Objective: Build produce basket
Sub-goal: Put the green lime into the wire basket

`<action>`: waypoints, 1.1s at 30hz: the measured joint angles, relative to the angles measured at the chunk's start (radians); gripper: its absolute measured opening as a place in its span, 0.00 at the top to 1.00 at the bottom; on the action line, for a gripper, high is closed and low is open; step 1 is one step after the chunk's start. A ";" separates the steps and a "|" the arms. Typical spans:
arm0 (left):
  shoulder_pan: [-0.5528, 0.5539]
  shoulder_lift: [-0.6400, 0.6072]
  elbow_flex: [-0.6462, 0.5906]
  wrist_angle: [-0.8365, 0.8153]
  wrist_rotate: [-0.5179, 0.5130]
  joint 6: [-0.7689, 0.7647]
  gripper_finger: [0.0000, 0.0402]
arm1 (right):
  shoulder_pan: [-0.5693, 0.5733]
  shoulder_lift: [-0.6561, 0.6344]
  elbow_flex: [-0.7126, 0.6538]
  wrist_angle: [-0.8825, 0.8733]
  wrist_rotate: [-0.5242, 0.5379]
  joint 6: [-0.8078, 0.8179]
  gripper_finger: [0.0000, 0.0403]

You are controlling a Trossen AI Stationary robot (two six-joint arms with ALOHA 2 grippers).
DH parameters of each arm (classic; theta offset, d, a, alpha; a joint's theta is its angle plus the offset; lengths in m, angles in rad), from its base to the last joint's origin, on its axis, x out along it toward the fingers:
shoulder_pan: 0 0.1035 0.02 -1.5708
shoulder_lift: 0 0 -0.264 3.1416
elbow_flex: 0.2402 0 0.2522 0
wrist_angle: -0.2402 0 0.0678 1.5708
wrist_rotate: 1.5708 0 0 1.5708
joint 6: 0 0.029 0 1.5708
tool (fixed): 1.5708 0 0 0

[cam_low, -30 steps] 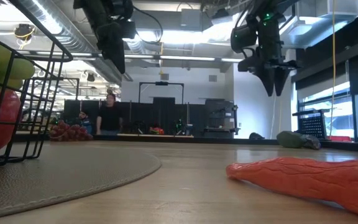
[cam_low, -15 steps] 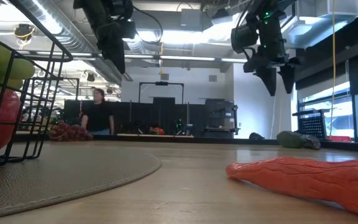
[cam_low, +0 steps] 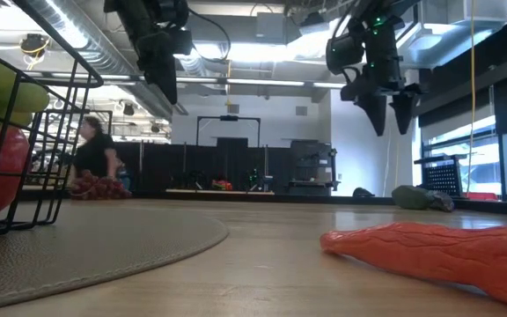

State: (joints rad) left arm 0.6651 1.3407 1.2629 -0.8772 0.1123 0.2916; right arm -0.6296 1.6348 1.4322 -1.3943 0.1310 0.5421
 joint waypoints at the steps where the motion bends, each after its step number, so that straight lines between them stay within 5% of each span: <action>1: 0.000 0.000 0.000 0.000 0.000 0.000 0.79 | 0.000 0.000 0.000 0.000 0.000 -0.016 0.29; 33: 0.000 0.000 0.000 0.000 0.000 0.000 0.79 | -0.066 0.330 0.000 -0.001 0.231 -0.199 0.29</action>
State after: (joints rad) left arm 0.6651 1.3407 1.2625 -0.8772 0.1126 0.2916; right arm -0.6957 1.9647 1.4322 -1.3949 0.3624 0.3433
